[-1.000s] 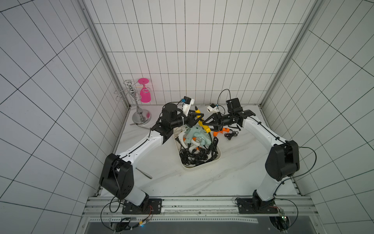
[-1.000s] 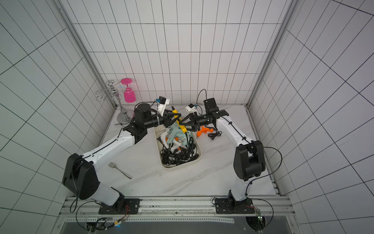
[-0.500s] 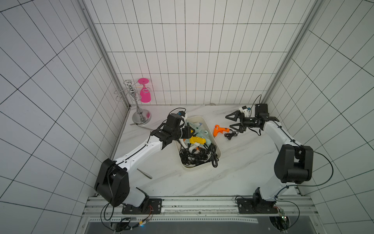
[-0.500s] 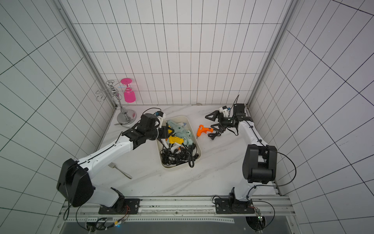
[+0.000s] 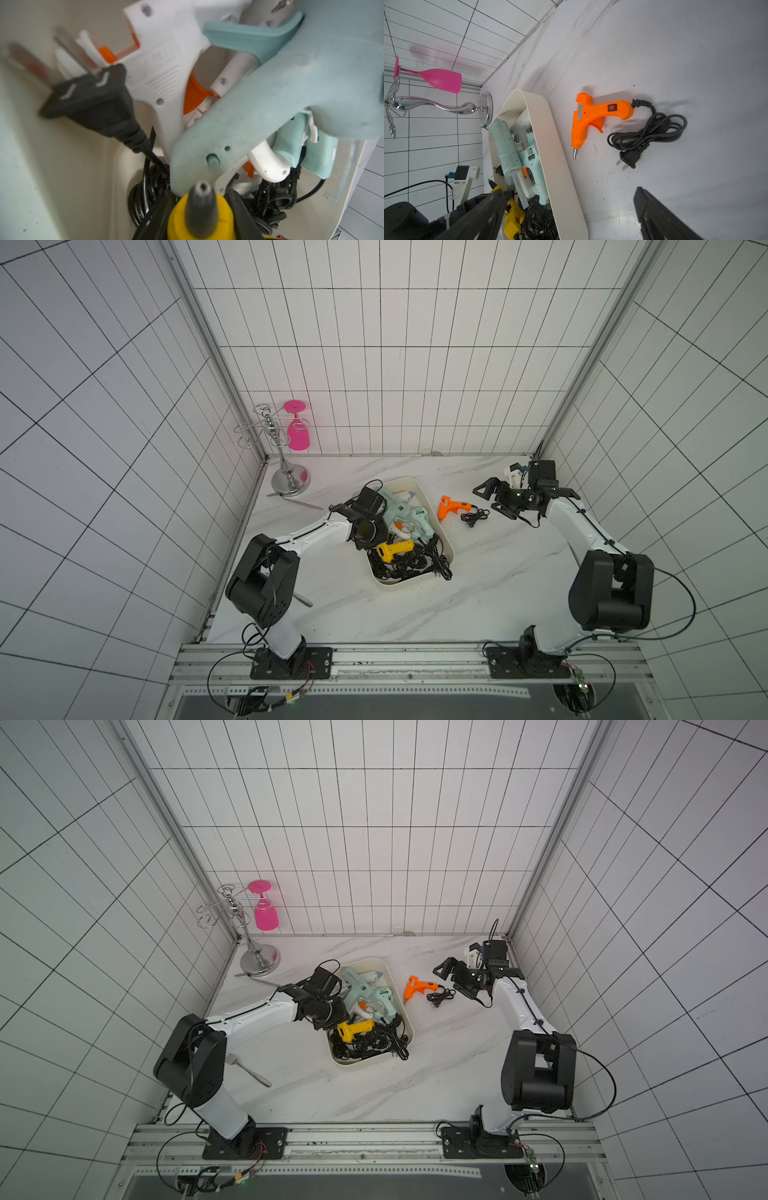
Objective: Put the hot melt glue gun into the storage box
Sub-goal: Place the hot melt adhesive gun in the storage box.
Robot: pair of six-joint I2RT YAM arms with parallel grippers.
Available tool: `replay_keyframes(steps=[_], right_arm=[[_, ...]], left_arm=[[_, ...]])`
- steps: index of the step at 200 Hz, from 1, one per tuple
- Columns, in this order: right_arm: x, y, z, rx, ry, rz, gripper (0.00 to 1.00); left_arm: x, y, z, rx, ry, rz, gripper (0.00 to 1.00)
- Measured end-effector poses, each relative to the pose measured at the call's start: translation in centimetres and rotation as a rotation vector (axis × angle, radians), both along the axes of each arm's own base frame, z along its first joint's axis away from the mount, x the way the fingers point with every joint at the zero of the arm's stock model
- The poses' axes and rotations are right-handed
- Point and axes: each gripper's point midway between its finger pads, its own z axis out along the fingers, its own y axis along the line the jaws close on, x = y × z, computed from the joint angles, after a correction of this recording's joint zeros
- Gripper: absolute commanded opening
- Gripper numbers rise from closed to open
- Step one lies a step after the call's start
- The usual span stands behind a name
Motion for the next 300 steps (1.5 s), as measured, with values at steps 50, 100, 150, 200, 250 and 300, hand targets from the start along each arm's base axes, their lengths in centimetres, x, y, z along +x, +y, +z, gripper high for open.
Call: replay_keyframes(steps=[50,100,150,200,250,300], right_arm=[[-0.1,0.1,0.3,-0.047,-0.043,0.024,0.99],[-0.5,0.9,-1.8,-0.189,-0.032,0.08,0.99],[-0.1,-0.3,-6.3,-0.495,0.016,0.173,0.99],[1.3,-1.2,-8.3,-0.691,-0.039,0.358,0.99],[5.5,-1.4,-8.0,-0.789,-0.121,0.445,0.99],[6.0,-1.3,-10.9,-0.812,-0.074,0.579,0.99]], left_arm=[[-1.4,1.8,0.2,0.072,0.059,0.108,0.05],[-2.6,2.6,-0.9,0.13,0.125,0.128,0.41],[-2.9,2.7,-1.0,0.24,0.139,0.048,0.72],[-2.6,4.1,1.9,0.356,0.099,-0.052,0.88],[-2.5,4.5,6.0,0.383,-0.011,-0.197,0.96],[-3.2,-2.7,10.6,0.107,-0.2,-0.558,0.96]])
